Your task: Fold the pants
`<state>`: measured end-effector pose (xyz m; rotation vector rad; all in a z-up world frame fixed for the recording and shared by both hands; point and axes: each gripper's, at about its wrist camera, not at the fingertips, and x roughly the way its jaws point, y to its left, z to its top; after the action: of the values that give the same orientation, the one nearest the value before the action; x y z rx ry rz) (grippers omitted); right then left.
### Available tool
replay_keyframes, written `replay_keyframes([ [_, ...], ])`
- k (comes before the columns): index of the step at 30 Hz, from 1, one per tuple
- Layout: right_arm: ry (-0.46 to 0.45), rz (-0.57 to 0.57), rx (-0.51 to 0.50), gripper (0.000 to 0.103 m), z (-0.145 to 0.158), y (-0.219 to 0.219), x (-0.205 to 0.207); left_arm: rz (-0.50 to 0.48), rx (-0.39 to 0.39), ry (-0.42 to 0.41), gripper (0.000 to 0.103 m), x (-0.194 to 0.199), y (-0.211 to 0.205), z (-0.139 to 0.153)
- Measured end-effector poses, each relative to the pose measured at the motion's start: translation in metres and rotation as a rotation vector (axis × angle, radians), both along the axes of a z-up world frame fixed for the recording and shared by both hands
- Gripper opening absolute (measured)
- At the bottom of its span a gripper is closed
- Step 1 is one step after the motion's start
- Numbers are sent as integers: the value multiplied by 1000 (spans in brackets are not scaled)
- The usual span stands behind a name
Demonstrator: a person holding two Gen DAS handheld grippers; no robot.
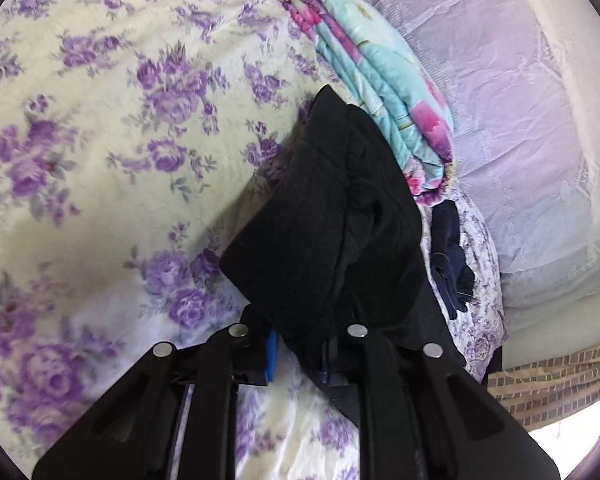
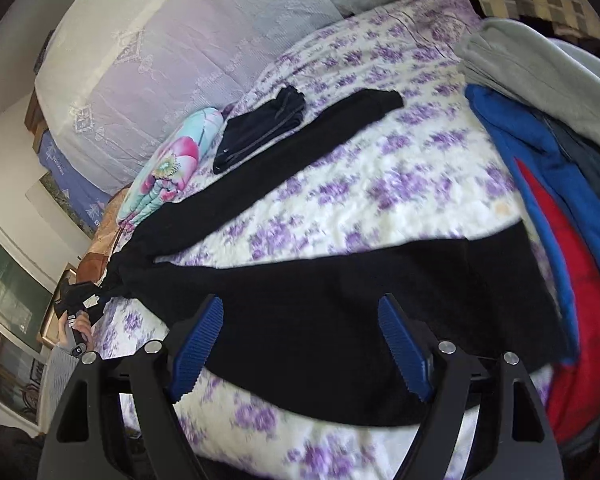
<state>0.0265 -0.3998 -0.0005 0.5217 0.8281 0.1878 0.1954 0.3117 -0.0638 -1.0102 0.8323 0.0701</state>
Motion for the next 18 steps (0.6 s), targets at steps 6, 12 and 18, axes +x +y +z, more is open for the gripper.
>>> replay_keyframes([
  [6,80,-156,39,81,-21,-48,-40,0,26,-16,14,-17,21,29],
  [12,161,-218,183,79,-68,-70,-54,15,43,1,14,-39,36,38],
  [18,89,-177,246,35,-83,-67,-36,16,68,20,14,-45,35,44],
])
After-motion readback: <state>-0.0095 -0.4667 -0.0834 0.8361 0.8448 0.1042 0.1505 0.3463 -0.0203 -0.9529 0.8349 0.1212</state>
